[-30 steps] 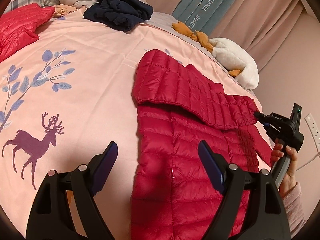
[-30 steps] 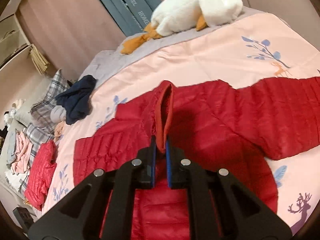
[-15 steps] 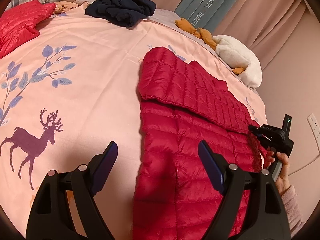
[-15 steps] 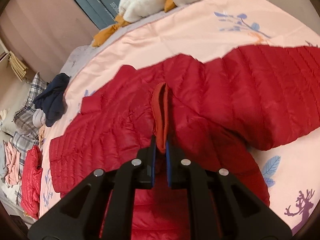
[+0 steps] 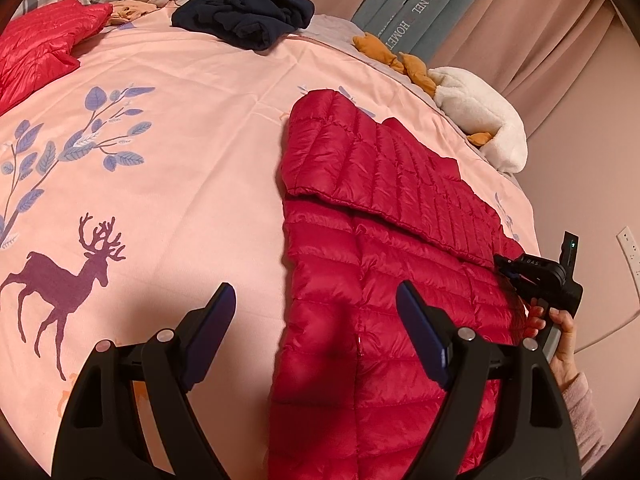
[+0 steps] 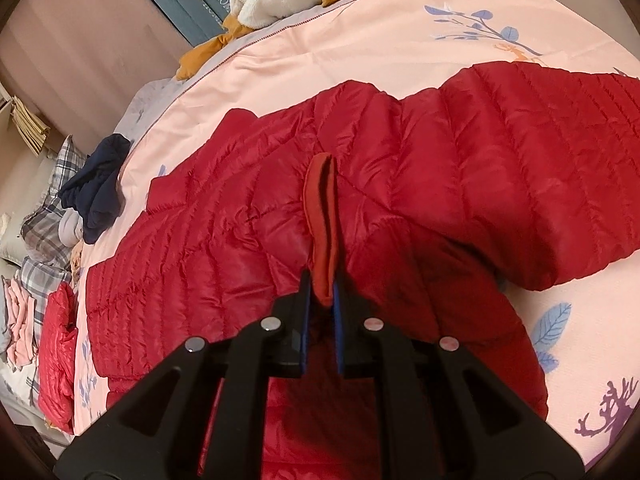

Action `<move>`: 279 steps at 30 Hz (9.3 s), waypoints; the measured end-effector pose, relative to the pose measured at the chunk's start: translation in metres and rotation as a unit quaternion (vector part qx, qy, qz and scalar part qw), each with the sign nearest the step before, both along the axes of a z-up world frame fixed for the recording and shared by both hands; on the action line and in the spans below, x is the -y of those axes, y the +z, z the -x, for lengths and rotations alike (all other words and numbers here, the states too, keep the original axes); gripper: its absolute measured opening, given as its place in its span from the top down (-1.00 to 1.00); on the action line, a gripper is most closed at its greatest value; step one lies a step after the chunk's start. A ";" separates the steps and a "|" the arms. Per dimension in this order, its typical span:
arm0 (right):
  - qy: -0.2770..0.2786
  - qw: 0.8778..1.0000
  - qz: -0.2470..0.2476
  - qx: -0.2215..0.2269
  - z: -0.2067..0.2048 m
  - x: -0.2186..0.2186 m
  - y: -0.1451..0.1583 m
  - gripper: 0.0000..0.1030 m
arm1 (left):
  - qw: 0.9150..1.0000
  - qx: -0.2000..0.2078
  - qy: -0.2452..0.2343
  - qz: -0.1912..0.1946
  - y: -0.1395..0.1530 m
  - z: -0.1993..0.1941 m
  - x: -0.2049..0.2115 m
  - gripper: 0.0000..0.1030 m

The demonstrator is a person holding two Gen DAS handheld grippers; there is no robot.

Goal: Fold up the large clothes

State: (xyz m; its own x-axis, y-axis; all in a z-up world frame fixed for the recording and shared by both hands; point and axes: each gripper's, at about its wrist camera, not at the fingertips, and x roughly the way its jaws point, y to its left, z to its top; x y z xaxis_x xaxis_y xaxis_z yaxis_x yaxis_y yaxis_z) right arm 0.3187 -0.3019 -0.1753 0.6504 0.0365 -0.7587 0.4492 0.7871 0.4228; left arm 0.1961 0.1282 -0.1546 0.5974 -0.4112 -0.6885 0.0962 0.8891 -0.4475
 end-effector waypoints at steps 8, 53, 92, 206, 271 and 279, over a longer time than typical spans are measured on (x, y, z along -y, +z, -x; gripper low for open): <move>0.004 1.000 -0.003 -0.002 -0.001 0.001 -0.004 0.80 | 1.000 0.002 0.000 -0.002 0.002 -0.001 0.001 -0.61; 0.050 0.999 -0.006 0.008 0.006 0.003 -0.008 0.68 | 0.996 0.062 -0.065 0.004 0.034 -0.107 0.101 -0.59; 0.134 0.988 0.074 0.032 -0.026 -0.072 0.011 0.05 | 0.996 -0.041 -0.068 -0.026 -0.023 -0.132 0.095 -0.41; -0.260 0.950 -0.009 0.172 0.210 0.247 0.038 0.92 | 0.993 -0.013 -0.036 -0.109 0.016 0.075 0.130 -0.97; 0.331 0.845 0.414 0.075 0.077 -0.196 0.022 0.64 | 0.988 -0.064 -0.001 0.141 0.003 0.053 0.047 -0.97; 0.329 0.859 0.382 0.084 0.086 -0.187 0.028 0.16 | 0.988 -0.077 -0.014 0.131 0.002 0.047 0.061 -0.97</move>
State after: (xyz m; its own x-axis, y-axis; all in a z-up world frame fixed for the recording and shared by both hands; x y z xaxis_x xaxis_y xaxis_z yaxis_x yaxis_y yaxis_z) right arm 0.2322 -0.1147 -0.1474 0.7820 -0.0285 -0.6226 -0.2173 0.9238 -0.3153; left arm 0.1494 0.0669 -0.1523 0.4798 -0.6026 -0.6377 0.0324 0.7385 -0.6735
